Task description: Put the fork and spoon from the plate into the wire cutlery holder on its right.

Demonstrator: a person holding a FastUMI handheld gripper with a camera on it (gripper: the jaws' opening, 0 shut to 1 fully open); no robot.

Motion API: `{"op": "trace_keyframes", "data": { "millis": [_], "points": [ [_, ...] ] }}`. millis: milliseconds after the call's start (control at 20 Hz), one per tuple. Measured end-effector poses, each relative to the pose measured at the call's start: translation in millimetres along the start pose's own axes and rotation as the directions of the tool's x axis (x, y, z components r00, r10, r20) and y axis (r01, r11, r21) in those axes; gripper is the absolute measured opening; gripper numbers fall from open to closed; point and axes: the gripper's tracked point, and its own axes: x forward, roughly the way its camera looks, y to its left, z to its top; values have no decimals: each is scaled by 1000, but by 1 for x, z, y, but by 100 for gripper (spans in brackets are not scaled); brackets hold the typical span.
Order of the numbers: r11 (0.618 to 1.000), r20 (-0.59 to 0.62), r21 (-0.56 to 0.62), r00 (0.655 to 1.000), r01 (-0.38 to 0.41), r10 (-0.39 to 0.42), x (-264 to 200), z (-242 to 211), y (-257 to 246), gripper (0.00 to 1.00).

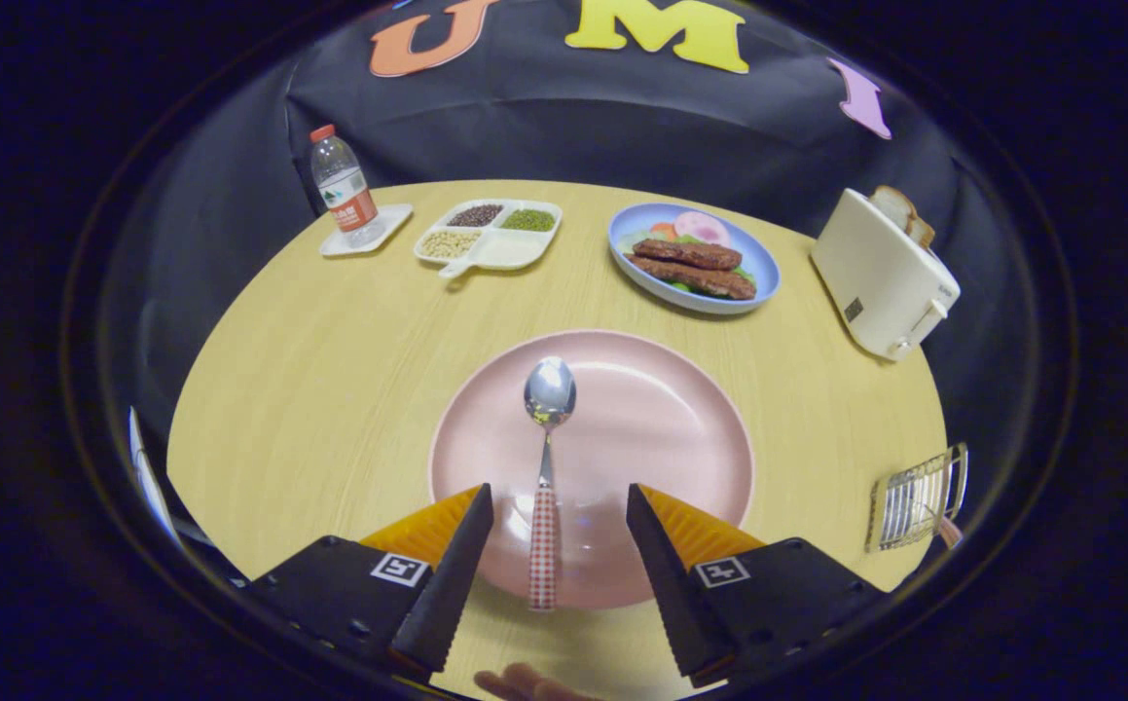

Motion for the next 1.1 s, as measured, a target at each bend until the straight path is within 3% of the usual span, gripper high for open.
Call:
{"op": "trace_keyframes", "data": {
  "millis": [250,400,500,600,700,1100],
  "points": [
    [999,-29,36,1000,-7,8,15,-7,12,82],
    [1000,-18,-4,1000,8,-8,18,-9,17,53],
    [1000,-19,-18,1000,17,-17,19,-10,21,49],
    [998,-29,-7,998,58,-58,19,-14,14,25],
    [999,-36,6,999,35,-35,20,-15,17,12],
    [999,-26,19,999,39,-38,-19,-8,0,8]
  ]
}}
